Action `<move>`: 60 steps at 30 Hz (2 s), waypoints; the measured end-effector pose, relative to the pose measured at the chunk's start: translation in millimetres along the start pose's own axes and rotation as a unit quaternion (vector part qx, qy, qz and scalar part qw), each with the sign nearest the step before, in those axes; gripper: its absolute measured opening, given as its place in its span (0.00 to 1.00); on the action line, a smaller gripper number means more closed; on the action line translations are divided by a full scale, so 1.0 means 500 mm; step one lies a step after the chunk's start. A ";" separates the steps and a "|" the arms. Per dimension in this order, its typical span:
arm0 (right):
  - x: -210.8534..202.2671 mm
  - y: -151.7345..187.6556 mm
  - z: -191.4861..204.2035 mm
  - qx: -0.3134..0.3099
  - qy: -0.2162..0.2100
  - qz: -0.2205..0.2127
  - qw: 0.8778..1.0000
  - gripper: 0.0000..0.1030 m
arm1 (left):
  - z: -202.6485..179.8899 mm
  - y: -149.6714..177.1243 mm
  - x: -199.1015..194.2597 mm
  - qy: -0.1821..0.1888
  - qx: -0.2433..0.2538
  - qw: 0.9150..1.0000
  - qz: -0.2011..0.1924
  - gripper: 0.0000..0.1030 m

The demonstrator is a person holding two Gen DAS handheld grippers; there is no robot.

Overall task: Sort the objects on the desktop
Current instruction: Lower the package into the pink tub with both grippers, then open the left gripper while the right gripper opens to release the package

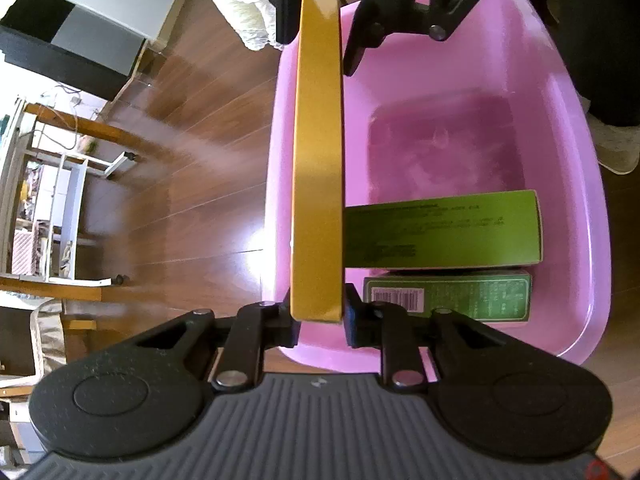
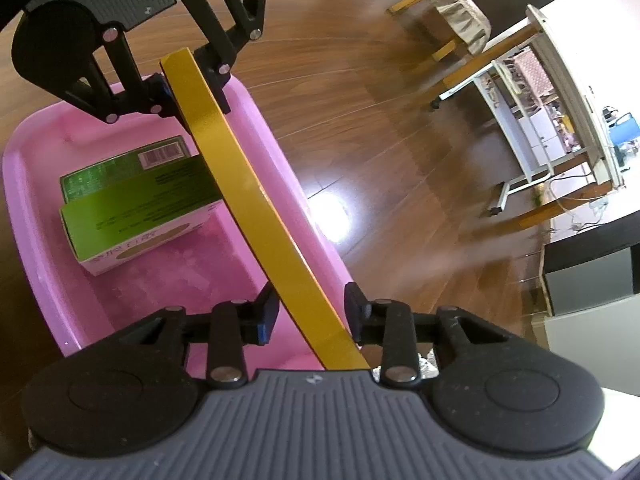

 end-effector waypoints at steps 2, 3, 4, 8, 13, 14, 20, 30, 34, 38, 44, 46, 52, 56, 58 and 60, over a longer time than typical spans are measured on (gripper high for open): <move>0.001 0.000 -0.004 0.003 0.002 0.000 1.000 0.31 | 0.003 0.001 -0.004 0.002 -0.007 1.000 -0.002 0.32; 0.001 0.000 -0.004 0.003 0.003 0.000 1.000 0.32 | 0.005 0.001 -0.005 0.002 -0.008 1.000 -0.002 0.32; 0.001 0.000 -0.005 0.003 0.003 -0.001 1.000 0.32 | 0.005 0.001 -0.005 0.001 -0.008 1.000 -0.002 0.32; -0.003 -0.001 -0.007 0.007 0.007 -0.005 1.000 0.32 | 0.007 -0.002 -0.006 0.000 -0.007 1.000 -0.002 0.32; -0.009 -0.002 -0.011 0.012 0.013 -0.010 1.000 0.34 | 0.010 -0.004 -0.014 -0.006 -0.006 1.000 -0.004 0.33; -0.010 -0.002 -0.011 0.013 0.014 -0.011 1.000 0.34 | 0.010 -0.004 -0.015 -0.007 -0.006 1.000 -0.005 0.34; -0.017 -0.003 -0.016 0.022 0.015 -0.016 1.000 0.37 | 0.013 -0.003 -0.021 -0.009 -0.011 1.000 -0.007 0.35; -0.017 0.001 -0.022 0.027 0.016 -0.016 0.999 0.44 | 0.024 -0.003 -0.031 -0.007 -0.019 1.000 -0.012 0.35; -0.018 -0.002 -0.026 0.032 0.021 -0.020 0.999 0.44 | 0.022 -0.006 -0.031 -0.011 -0.019 1.000 -0.012 0.35; -0.020 -0.009 -0.037 0.046 0.029 -0.028 0.998 0.44 | 0.023 -0.010 -0.036 -0.011 -0.023 1.000 -0.018 0.39; -0.027 -0.023 -0.046 0.057 0.039 -0.046 0.997 0.47 | 0.028 -0.007 -0.033 -0.012 -0.021 1.000 -0.015 0.39; -0.030 -0.025 -0.046 0.058 0.038 -0.049 0.996 0.48 | 0.028 -0.006 -0.032 -0.012 -0.021 1.000 -0.014 0.39; -0.035 -0.033 -0.050 0.066 0.038 -0.060 0.995 0.54 | 0.033 -0.006 -0.040 -0.022 -0.028 0.999 -0.023 0.41; -0.034 -0.034 -0.048 0.065 0.038 -0.060 0.995 0.54 | 0.050 -0.009 -0.057 -0.025 -0.049 0.998 -0.044 0.43; -0.033 -0.034 -0.045 0.063 0.037 -0.059 0.996 0.55 | 0.061 -0.013 -0.069 -0.029 -0.063 0.996 -0.058 0.44; -0.034 -0.033 -0.040 0.061 0.036 -0.059 0.996 0.55 | 0.075 -0.017 -0.080 -0.033 -0.079 0.994 -0.074 0.45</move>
Point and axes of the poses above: each gripper's, at about its wrist camera, not at the fingertips, and x roughly the way its jaws point, z to its left, y to its underside, the point moved 9 cm from there along x, roughly the way its jaws point, and after that the axes turned 10 degrees about y, right-handed, at the moved point
